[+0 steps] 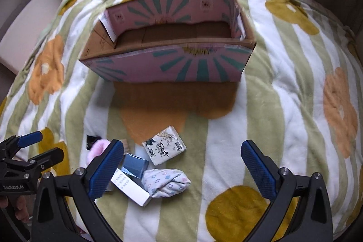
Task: Organize objects
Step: 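Grasp the pink fuzzy hair band with the left tool while the right tool grasps the white printed tissue pack, then carry the hair band and tissue pack into the pink box and release both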
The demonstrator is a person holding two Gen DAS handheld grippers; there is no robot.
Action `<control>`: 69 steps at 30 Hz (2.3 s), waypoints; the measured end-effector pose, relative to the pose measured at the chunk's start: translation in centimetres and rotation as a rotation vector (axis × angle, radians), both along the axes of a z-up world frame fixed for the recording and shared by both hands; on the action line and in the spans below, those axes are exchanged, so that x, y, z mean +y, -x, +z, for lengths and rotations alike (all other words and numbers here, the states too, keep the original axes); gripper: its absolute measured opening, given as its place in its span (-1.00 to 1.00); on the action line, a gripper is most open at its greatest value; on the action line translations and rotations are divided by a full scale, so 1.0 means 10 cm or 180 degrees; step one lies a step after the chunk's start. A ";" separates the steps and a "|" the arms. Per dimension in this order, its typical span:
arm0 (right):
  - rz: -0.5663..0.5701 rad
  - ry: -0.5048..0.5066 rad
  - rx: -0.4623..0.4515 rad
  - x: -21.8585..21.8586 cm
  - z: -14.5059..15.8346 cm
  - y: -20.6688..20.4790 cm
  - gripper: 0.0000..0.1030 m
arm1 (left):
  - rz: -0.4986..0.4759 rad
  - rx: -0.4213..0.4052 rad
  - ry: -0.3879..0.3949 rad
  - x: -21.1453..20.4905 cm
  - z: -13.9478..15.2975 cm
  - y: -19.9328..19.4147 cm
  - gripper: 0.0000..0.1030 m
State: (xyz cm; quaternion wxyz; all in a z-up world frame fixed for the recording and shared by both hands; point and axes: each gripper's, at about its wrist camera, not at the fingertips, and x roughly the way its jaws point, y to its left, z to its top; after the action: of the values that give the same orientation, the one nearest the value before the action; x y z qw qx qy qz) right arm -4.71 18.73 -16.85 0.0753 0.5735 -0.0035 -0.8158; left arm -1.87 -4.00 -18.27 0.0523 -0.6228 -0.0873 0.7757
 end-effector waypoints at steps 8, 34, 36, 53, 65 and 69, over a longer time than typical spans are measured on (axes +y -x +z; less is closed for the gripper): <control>0.0222 0.0029 -0.0188 -0.11 -0.51 0.03 0.99 | 0.0206 -0.0334 -0.0242 0.06 -0.51 0.02 0.89; 0.0241 0.0020 -0.0379 -0.28 -1.02 0.06 0.46 | 0.0857 -0.0882 -0.1099 -0.22 -1.16 -0.01 0.12; 0.0243 -0.0028 -0.0353 -0.28 -1.01 0.03 0.41 | 0.0857 -0.0883 -0.1102 -0.23 -1.18 -0.02 0.06; 0.0179 0.0061 -0.0242 -0.10 -0.79 -0.25 0.35 | 0.0948 -0.0735 -0.1235 -0.30 -0.99 -0.11 -0.22; 0.0084 0.0121 -0.0214 0.11 -0.32 -0.20 0.35 | 0.0841 -0.0413 -0.1204 -0.31 -0.46 0.02 -0.22; 0.0077 0.0123 -0.0145 0.04 -0.14 -0.10 0.35 | 0.0752 -0.0249 -0.1160 -0.22 -0.19 0.16 -0.22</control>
State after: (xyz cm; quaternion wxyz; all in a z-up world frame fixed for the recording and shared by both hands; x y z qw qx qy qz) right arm -3.69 19.12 -18.29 0.0960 0.5903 -0.0140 -0.8013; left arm -3.44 -6.17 -20.19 0.0693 -0.6181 -0.3003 0.7231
